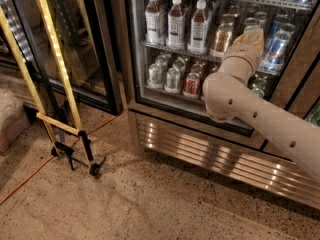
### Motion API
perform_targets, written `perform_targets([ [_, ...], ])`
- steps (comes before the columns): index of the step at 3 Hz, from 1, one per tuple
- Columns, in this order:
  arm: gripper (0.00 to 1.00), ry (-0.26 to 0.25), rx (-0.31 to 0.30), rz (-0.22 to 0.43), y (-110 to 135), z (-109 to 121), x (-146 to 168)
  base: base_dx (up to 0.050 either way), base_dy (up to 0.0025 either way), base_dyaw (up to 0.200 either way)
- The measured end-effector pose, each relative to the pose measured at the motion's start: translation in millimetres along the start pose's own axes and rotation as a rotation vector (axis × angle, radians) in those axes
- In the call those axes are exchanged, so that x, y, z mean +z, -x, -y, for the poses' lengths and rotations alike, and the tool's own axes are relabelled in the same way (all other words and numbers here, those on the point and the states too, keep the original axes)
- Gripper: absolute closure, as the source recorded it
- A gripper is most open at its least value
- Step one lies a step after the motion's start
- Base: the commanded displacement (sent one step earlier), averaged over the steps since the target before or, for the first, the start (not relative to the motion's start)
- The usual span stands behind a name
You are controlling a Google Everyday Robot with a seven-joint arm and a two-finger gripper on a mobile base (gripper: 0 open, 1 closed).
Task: Close left fridge door
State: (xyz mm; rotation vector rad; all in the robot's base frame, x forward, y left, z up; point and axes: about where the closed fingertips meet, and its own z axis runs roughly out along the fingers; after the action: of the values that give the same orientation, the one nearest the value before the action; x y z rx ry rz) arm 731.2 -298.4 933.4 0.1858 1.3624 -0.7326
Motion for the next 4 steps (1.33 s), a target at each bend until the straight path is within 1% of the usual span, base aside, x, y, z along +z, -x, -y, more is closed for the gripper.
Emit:
perform_targets([
  [1, 1.0, -0.022, 0.004, -0.065, 5, 22, -35, 0.0, 0.0, 0.0],
  [2, 1.0, -0.09, 0.013, -0.219, -6, 49, -93, 0.0, 0.0, 0.0],
  [3, 1.0, -0.133, 0.071, -0.392, -29, 77, -135, 0.0, 0.0, 0.0],
  [4, 1.0, -0.113, 0.087, -0.469, -45, 73, -143, 0.0, 0.0, 0.0],
])
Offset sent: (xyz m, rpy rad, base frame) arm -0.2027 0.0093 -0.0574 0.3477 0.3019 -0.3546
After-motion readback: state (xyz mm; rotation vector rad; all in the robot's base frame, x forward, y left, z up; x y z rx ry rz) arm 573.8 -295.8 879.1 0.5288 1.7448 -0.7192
